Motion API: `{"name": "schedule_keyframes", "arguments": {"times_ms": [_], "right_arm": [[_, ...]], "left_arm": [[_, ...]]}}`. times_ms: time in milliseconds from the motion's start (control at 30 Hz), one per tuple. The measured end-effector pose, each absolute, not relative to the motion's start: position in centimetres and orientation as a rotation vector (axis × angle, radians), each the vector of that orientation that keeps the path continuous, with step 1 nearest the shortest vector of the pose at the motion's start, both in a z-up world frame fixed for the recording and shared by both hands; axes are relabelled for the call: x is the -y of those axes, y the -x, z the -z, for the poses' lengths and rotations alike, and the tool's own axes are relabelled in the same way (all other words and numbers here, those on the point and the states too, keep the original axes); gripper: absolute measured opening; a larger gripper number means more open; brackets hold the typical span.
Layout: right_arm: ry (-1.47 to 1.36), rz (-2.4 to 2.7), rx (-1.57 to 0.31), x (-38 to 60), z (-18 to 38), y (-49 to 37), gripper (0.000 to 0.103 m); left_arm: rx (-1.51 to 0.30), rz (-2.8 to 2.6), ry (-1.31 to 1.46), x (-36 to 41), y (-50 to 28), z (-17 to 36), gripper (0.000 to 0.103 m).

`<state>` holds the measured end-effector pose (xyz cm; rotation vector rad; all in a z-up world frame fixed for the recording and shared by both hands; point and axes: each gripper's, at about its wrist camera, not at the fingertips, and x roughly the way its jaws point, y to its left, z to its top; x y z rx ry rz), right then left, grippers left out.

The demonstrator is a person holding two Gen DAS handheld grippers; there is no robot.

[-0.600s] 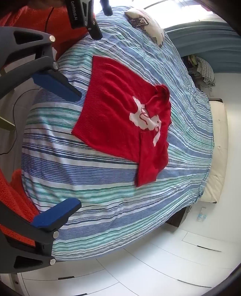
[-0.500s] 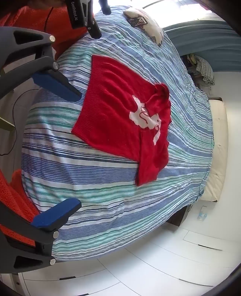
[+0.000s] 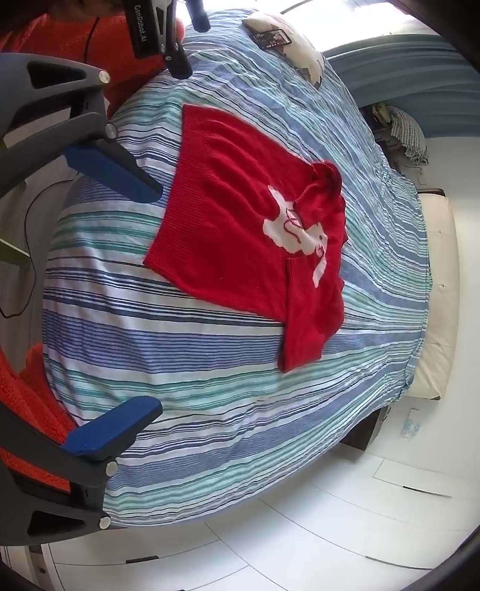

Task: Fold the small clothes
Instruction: 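Move both grippers toward the red sweater's hem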

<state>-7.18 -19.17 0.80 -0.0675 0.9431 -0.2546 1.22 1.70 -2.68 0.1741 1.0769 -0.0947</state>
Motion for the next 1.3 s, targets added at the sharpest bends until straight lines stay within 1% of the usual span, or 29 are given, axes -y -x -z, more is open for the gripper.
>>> {"name": "schedule_keyframes", "arguments": {"times_ms": [67, 433, 667, 1000, 1300], "right_arm": [[0.063, 0.257, -0.948, 19.2, -0.4, 7.1, 0.103], [0.007, 0.272, -0.984, 20.0, 0.8, 6.6, 0.103], [-0.016, 0.283, -1.017, 20.4, 1.6, 6.2, 0.103], [-0.019, 0.288, -1.016, 20.5, 1.6, 5.8, 0.103], [-0.048, 0.305, -1.021, 20.8, 1.2, 6.0, 0.103]], "left_arm": [[-1.093, 0.11, -0.139, -1.9, -1.4, 3.0, 0.103], [-1.08, 0.037, -0.202, -2.1, -1.8, 4.0, 0.102], [-1.103, 0.016, -0.205, -2.1, -2.3, 4.7, 0.102], [-1.103, -0.005, -0.218, -2.2, -2.5, 5.1, 0.102], [-1.13, 0.02, -0.156, -3.0, -2.6, 5.3, 0.103]]}}
